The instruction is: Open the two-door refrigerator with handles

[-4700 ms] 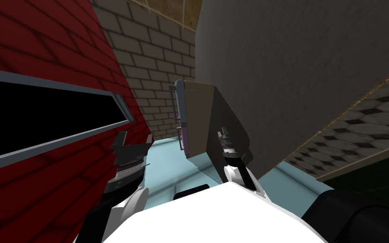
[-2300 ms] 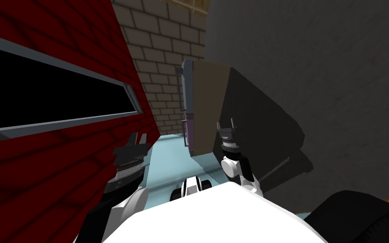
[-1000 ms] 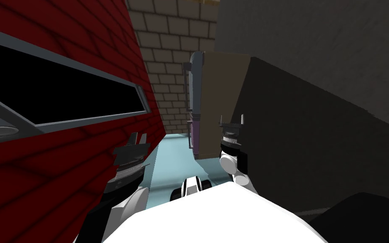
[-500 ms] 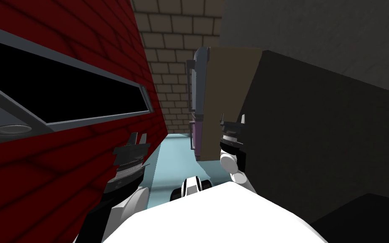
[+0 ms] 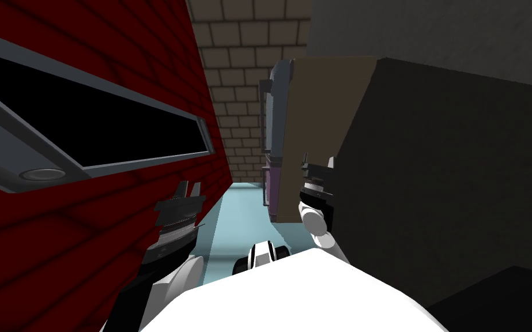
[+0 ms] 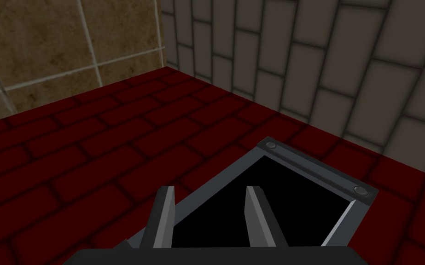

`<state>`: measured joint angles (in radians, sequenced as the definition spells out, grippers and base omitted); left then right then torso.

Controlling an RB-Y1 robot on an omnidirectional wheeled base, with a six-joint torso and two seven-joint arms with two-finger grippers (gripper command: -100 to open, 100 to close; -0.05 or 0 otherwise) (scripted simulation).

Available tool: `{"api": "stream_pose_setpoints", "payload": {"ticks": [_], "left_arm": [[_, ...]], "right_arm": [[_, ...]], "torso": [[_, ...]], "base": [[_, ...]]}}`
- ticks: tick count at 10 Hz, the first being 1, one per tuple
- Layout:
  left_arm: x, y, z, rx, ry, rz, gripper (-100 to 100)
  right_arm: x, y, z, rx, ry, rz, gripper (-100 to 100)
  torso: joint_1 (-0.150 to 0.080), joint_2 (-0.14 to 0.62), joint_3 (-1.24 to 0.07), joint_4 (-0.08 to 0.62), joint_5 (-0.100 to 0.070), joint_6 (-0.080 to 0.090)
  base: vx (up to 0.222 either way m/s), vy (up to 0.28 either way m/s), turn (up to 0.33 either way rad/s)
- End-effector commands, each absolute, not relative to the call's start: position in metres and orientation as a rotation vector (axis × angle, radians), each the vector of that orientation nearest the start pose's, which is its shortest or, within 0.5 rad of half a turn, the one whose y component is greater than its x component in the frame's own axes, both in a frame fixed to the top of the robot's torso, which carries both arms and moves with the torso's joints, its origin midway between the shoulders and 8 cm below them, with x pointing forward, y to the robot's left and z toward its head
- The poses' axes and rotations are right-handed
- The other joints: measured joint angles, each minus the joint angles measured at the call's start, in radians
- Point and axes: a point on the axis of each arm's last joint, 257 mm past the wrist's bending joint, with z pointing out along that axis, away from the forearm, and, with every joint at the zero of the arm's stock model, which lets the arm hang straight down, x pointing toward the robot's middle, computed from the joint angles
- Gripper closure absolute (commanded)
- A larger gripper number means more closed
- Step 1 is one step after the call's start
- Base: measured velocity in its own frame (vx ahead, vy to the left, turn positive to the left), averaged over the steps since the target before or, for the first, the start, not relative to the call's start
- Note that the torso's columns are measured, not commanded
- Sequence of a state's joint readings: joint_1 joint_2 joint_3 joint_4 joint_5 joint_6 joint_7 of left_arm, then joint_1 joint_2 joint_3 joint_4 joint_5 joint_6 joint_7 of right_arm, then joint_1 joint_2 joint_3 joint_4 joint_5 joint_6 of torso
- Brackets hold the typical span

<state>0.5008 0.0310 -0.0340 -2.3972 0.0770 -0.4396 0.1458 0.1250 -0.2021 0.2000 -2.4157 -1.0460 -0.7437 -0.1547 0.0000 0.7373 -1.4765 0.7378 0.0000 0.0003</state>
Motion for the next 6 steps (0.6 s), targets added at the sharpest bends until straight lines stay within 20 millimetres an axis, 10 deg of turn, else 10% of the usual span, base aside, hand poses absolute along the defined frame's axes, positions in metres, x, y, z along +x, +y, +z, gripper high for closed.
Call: {"api": "stream_pose_setpoints", "payload": {"ticks": [1, 6], "left_arm": [[0.33, 0.269, 0.064, -0.694, 0.517, -1.541, 0], [0.33, 0.269, 0.064, -0.694, 0.517, -1.541, 0]], "right_arm": [[0.321, -0.308, 0.154, -0.98, 0.593, -3.343, -100], [0.334, -0.312, 0.148, -0.966, 0.726, -3.14, -100]], "torso": [[0.0, -0.002, -0.001, 0.0, 0.0, -0.001], [0.0, -0.001, 0.0, 0.0, 0.0, 0.0]], "base": [[0.088, 0.0, 0.067], [0.066, 0.003, 0.082]]}}
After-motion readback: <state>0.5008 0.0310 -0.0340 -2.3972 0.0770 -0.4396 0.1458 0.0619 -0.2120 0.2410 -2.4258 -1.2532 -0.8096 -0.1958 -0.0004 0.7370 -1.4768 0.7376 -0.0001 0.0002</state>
